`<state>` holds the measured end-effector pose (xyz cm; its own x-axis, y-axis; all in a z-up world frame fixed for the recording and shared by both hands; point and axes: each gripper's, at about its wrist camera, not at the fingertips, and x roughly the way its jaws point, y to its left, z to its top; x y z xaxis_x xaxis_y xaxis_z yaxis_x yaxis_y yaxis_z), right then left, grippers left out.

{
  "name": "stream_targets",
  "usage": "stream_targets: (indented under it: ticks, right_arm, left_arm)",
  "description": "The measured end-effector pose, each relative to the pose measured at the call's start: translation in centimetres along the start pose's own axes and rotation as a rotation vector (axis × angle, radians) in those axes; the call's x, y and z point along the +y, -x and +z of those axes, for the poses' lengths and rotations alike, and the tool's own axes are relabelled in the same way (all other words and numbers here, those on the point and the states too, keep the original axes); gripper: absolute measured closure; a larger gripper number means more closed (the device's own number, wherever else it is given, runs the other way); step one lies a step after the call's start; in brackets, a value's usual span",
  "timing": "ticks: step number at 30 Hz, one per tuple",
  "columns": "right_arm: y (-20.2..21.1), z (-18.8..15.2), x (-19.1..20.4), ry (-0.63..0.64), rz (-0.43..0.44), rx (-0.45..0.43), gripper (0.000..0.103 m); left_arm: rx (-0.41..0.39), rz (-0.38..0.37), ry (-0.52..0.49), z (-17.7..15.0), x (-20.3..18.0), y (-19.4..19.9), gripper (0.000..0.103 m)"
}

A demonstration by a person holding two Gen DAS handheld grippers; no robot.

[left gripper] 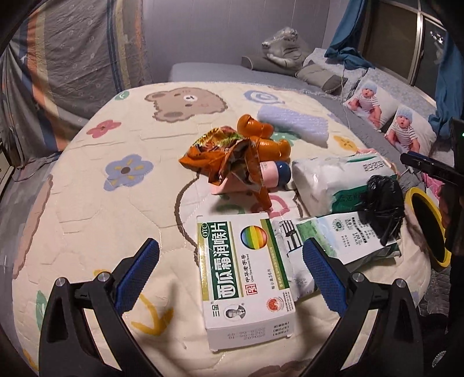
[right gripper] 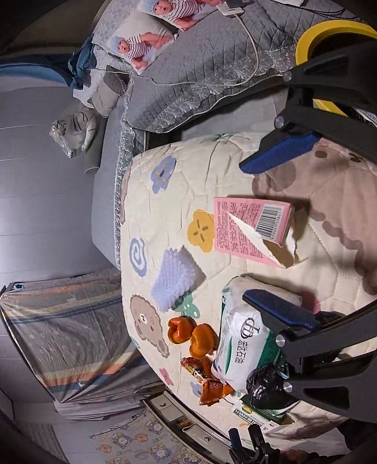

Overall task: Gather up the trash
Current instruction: 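Grasp the white-green medicine box with the left tool while the right tool grasps the pink carton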

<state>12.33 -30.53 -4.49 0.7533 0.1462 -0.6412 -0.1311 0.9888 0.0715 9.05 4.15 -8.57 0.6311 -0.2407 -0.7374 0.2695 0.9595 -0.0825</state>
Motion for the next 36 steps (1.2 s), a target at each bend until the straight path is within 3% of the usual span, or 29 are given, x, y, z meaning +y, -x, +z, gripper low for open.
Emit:
stream_targets:
  ticks: [16, 25, 28, 31, 36]
  right_arm:
    - [-5.2, 0.7, 0.6, 0.016, -0.029, 0.145, 0.026]
    - [-6.6, 0.7, 0.7, 0.006, -0.021, 0.182, 0.033]
    - [-6.8, 0.7, 0.8, 0.011, -0.025, 0.190, 0.034]
    - [-7.3, 0.8, 0.7, 0.010, -0.002, 0.221, 0.043]
    - [-7.2, 0.8, 0.7, -0.012, 0.010, 0.226, 0.046]
  left_arm:
    - [0.092, 0.007, 0.047, -0.1, 0.7, -3.1, 0.009]
    - [0.116, 0.008, 0.059, -0.2, 1.1, -4.2, 0.009]
    - [0.122, -0.004, 0.064, -0.1, 1.2, -4.5, 0.020]
    - [0.122, 0.001, 0.069, -0.1, 1.4, -4.6, 0.031]
    - [0.120, -0.006, 0.085, -0.3, 1.9, -4.2, 0.034]
